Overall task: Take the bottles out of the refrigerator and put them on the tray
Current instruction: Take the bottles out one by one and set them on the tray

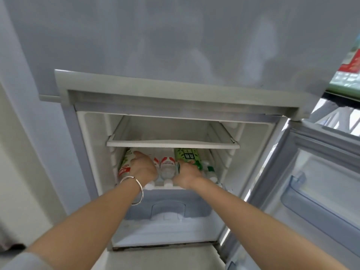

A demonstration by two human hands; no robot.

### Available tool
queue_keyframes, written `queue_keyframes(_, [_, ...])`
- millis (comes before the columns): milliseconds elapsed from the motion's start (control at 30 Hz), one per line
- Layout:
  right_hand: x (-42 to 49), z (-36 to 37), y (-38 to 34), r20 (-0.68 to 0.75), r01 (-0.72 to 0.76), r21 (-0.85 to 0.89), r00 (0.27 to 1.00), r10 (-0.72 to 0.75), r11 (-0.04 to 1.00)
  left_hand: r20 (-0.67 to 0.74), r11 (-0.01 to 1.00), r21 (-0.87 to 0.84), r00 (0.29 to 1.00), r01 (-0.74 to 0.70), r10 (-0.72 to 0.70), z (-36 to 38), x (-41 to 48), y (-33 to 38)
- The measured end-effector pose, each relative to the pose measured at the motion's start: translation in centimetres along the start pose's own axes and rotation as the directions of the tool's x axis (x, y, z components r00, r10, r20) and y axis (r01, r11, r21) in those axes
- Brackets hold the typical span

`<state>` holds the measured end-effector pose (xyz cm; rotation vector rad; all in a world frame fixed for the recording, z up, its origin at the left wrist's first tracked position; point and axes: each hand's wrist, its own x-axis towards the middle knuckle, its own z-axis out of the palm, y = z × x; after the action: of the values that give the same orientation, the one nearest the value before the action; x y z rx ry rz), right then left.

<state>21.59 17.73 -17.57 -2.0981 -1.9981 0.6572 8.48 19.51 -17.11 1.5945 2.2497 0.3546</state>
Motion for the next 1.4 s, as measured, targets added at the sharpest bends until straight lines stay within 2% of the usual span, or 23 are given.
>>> queue_keyframes(167, [-2.4,-1.9,0.0,0.041,0.049,-0.025,0.998,-0.048,0.998,-0.034,0.999,0.031,0.999,0.013,-0.012,-2.7,-4.2,-0.8])
queue_keyframes(300, [-5.2,-3.1,-0.6,0.223,0.113,-0.085,0.970,-0.092,0.990,0.018,0.997,0.068,0.999,-0.032,0.031,-4.9,-8.1,-0.7])
queue_keyframes(400, [-7.9,-4.8,-1.3,0.307,0.216,-0.113,0.936,-0.173,0.970,0.138,0.986,0.119,0.986,-0.115,0.098,-8.2,-11.7,0.7])
queue_keyframes(467, [-9.5,-6.2,-1.6,0.328,0.289,-0.148,0.917,-0.228,0.946,0.222,0.966,0.187,0.965,-0.181,0.138,-10.6,-13.3,2.0])
queue_keyframes(533, [-11.5,-8.2,-1.5,0.328,0.339,-0.185,0.906,-0.268,0.922,0.222,0.955,0.201,0.959,-0.219,0.174,-13.2,-15.7,4.0])
queue_keyframes(633, [-14.0,-11.1,-0.1,0.306,0.374,-0.161,0.899,-0.314,0.913,0.224,0.915,0.321,0.958,-0.246,0.179,-16.7,-19.6,8.2])
queue_keyframes(700, [-15.4,-13.0,1.3,0.285,0.383,-0.062,0.892,-0.352,0.922,0.236,0.915,0.316,0.955,-0.250,0.179,-18.3,-21.3,11.0])
queue_keyframes(767, [-16.9,-15.6,2.7,0.298,0.292,0.174,0.894,-0.333,0.940,0.208,0.938,0.267,0.963,-0.223,0.170,-20.0,-23.3,13.6])
queue_keyframes(867, [-19.8,-20.4,5.4,0.268,0.218,0.432,0.895,-0.356,0.875,0.080,0.921,0.230,0.949,-0.316,0.305,-22.0,-27.6,18.9])
queue_keyframes(1033, [-23.4,-27.7,9.6,0.077,0.356,0.497,0.890,-0.449,0.791,-0.235,0.830,0.329,0.813,-0.450,0.533,-25.0,-33.8,26.2])
queue_keyframes(1100, [-24.5,-30.5,11.2,0.033,0.386,0.521,0.882,-0.470,0.761,-0.373,0.803,0.348,0.714,-0.484,0.593,-25.6,-35.2,28.6])
queue_keyframes(1167, [-24.7,-33.4,12.9,-0.079,0.394,0.565,0.900,-0.428,0.725,-0.510,0.768,0.349,0.579,-0.537,0.636,-25.8,-36.0,31.4])
queue_keyframes(1233, [-24.5,-35.7,14.5,-0.169,0.377,0.635,0.919,-0.355,0.674,-0.580,0.704,0.280,0.469,-0.653,0.666,-25.6,-36.0,33.5])
queue_keyframes(1267, [-24.3,-36.8,15.5,-0.205,0.369,0.660,0.926,-0.316,0.654,-0.586,0.653,0.215,0.439,-0.726,0.681,-25.1,-35.9,34.8])
queue_keyframes(1333, [-23.8,-38.6,17.2,-0.269,0.382,0.682,0.924,-0.273,0.624,-0.597,0.548,0.041,0.420,-0.835,0.683,-23.8,-35.0,37.1])
queue_keyframes(1400, [-23.3,-40.5,19.0,-0.366,0.426,0.700,0.903,-0.224,0.573,-0.571,0.490,-0.136,0.472,-0.861,0.671,-21.8,-33.5,39.6])
